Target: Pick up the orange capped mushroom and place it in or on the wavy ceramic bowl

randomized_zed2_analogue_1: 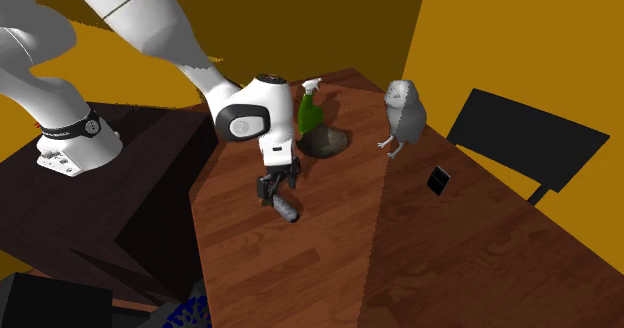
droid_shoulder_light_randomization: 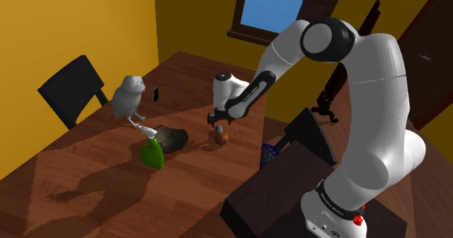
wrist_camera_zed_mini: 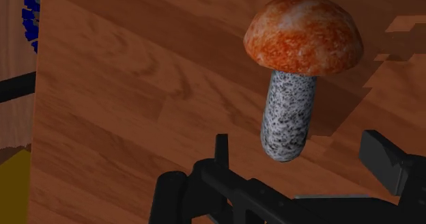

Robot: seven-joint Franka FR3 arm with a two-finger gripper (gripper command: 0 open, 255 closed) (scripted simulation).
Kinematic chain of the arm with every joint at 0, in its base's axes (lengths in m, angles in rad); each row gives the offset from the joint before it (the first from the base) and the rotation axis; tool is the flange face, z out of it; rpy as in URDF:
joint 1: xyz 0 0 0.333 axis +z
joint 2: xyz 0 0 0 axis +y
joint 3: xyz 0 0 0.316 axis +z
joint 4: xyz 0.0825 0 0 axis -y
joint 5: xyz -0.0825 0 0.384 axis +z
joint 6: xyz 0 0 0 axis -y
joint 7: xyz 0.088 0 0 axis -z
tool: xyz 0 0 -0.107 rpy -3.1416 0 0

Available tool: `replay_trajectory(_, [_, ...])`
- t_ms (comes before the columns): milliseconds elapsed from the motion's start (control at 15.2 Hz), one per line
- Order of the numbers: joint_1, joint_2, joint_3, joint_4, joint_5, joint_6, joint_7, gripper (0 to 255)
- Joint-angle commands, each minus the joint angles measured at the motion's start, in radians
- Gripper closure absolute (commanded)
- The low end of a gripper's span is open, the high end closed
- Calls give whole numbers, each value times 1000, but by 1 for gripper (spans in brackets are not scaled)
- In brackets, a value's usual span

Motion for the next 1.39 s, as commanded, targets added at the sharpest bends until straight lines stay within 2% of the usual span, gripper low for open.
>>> replay_trajectory(0, [-55,19,48,-23,58,31,-45,0])
replay_trajectory(528, [-27,118,1,33,17,80,-15,0])
replay_trajectory(990, [-27,118,1,33,17,80,-15,0])
replay_trajectory(1056, [-27,118,1,33,17,80,-15,255])
replay_trajectory(1320, [-27,118,1,33,17,80,-15,255])
